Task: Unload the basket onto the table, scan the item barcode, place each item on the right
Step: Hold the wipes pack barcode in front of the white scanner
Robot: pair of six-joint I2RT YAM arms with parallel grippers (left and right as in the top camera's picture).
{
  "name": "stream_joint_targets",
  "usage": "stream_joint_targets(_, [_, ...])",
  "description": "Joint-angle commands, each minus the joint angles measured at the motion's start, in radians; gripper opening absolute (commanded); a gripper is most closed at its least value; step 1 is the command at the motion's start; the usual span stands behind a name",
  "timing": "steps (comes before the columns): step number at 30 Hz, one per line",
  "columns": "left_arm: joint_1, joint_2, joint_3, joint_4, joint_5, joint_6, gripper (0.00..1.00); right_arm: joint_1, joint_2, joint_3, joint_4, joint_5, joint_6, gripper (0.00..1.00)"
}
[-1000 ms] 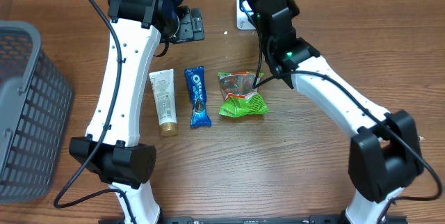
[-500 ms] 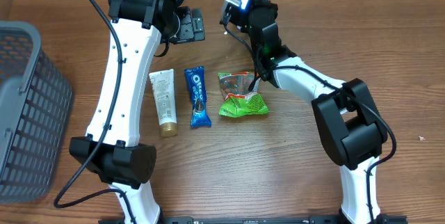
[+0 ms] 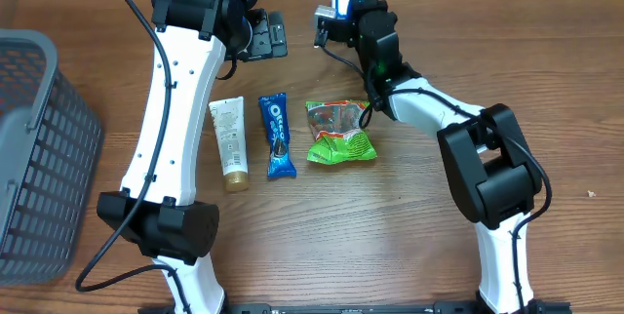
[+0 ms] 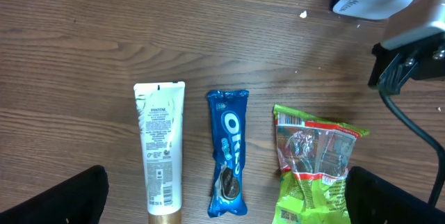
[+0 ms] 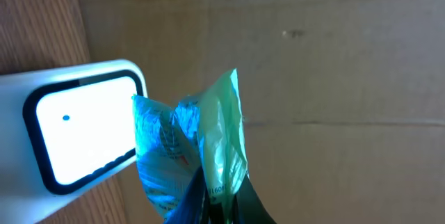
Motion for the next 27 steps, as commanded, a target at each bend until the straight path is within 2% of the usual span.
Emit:
stream_joint_targets(1, [-0.006,0.004,-0.003,0.002,-0.001,0.015,1.0,-0.006,0.001,0.018,0.018,-0.018,0.016,0.04])
stream_joint_targets(4, [-0.006,0.004,-0.003,0.002,-0.001,0.015,1.0,-0.006,0.001,0.018,0.018,-0.036,0.064,0.04])
stream_joint_targets(27, [-0.006,0.004,-0.003,0.002,-0.001,0.015,1.0,-0.032,0.001,0.018,0.053,-0.07,0.064,0.04])
